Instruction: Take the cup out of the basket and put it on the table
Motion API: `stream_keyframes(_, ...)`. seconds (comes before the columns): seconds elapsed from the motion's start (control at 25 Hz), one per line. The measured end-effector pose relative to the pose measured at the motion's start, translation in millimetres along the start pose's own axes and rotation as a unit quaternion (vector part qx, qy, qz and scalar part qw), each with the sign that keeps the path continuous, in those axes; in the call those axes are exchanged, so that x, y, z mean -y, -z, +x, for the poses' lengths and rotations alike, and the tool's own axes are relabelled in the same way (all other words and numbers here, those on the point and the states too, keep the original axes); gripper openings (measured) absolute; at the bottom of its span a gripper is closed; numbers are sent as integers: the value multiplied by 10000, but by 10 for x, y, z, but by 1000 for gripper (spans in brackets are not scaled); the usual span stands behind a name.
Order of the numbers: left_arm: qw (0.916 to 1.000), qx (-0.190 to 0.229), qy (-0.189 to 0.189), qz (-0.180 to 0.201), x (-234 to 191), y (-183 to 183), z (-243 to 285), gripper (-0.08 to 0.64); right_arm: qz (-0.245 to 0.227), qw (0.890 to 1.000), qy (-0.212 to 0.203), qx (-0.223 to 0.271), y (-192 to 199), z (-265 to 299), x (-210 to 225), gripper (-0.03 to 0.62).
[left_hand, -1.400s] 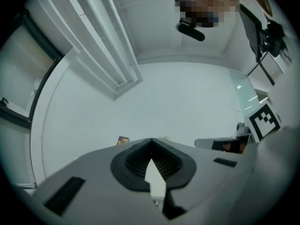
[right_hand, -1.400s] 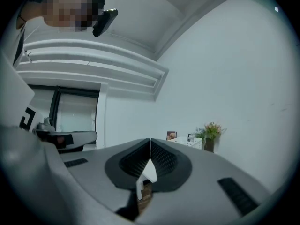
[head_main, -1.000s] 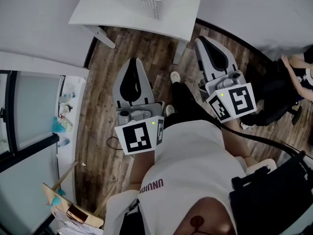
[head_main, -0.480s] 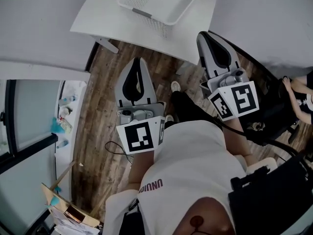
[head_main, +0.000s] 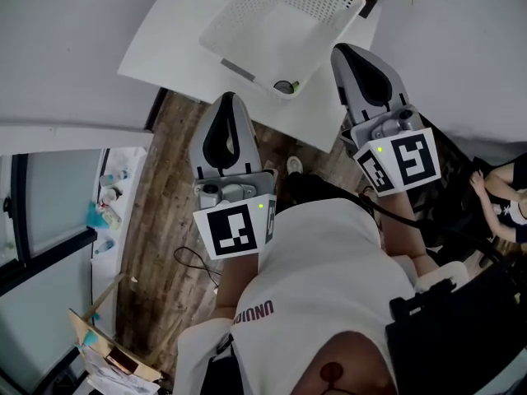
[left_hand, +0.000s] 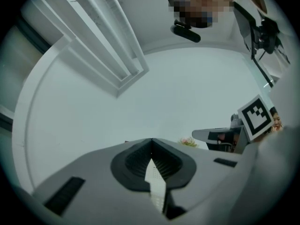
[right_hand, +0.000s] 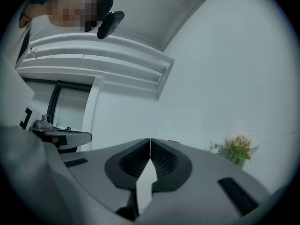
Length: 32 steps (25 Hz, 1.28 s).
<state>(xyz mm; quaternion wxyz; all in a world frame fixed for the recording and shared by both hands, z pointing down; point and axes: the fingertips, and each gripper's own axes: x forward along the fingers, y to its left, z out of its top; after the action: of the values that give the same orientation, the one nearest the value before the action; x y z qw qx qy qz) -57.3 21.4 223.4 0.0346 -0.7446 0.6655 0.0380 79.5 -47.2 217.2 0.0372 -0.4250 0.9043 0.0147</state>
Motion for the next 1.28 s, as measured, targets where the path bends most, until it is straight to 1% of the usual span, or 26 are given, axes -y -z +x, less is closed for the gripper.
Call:
stream_keyframes(0.16,9998,91,-87,173,46,2,180,12,-132,9997,-196,4,9,155,199,18)
stream_keyframes(0.24,9997,91,-152,192,36,15,230,12,-203,9994,-287,-9,19,234,253,18)
stream_keyframes(0.52,9993,32,-288,238,31,42,365,12,-369,9974,-603,-131,89,409,363,18)
stream_keyframes(0.72,9992,-49,-318,238,-100,73,531,12,-513,9941,-910,-288,136,677,339,18)
stream_keyframes(0.96,9996,2,-106,274,-156,55,749,12,-711,9873,-1328,-514,235,918,237,18)
stream_keyframes(1.2,9992,-60,231,317,-145,136,962,12,-833,9755,-1823,-904,460,1087,183,19)
stream_keyframes(1.28,9993,-170,264,195,-189,180,1025,12,-954,9696,-2015,-1004,519,1166,149,20)
